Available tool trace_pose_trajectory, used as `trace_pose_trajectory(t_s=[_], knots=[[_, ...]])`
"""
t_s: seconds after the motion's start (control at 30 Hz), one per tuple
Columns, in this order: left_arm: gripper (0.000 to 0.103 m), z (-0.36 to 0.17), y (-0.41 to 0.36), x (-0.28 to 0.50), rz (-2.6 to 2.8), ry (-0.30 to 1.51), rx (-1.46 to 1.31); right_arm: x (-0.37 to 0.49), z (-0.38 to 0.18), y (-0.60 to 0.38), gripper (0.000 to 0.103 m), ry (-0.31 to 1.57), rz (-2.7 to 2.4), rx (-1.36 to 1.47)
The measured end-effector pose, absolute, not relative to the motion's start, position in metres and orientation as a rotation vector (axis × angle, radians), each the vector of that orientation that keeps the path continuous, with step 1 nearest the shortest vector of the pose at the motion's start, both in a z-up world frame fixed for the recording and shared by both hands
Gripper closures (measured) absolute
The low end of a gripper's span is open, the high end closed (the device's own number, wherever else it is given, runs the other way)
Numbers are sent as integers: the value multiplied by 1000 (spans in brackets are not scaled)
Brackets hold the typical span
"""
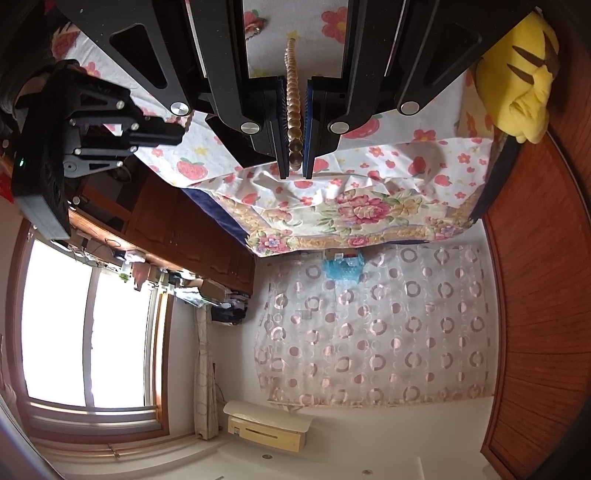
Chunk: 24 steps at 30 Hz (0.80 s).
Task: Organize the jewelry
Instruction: 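Lower the pearl necklace into the box and open the left tool while the right tool hovers over the box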
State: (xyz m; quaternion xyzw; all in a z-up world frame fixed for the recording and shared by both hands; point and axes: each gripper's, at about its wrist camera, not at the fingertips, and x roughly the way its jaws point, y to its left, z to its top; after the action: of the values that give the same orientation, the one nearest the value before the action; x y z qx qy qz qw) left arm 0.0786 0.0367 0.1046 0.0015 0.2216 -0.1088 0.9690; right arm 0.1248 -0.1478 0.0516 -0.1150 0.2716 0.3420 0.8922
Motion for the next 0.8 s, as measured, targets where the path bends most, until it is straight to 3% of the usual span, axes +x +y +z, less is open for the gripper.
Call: trace_pose_trajectory(t_s=[0.8], knots=[[97, 140, 6, 125, -259, 395, 23, 199, 140, -177, 97, 451, 563, -150]])
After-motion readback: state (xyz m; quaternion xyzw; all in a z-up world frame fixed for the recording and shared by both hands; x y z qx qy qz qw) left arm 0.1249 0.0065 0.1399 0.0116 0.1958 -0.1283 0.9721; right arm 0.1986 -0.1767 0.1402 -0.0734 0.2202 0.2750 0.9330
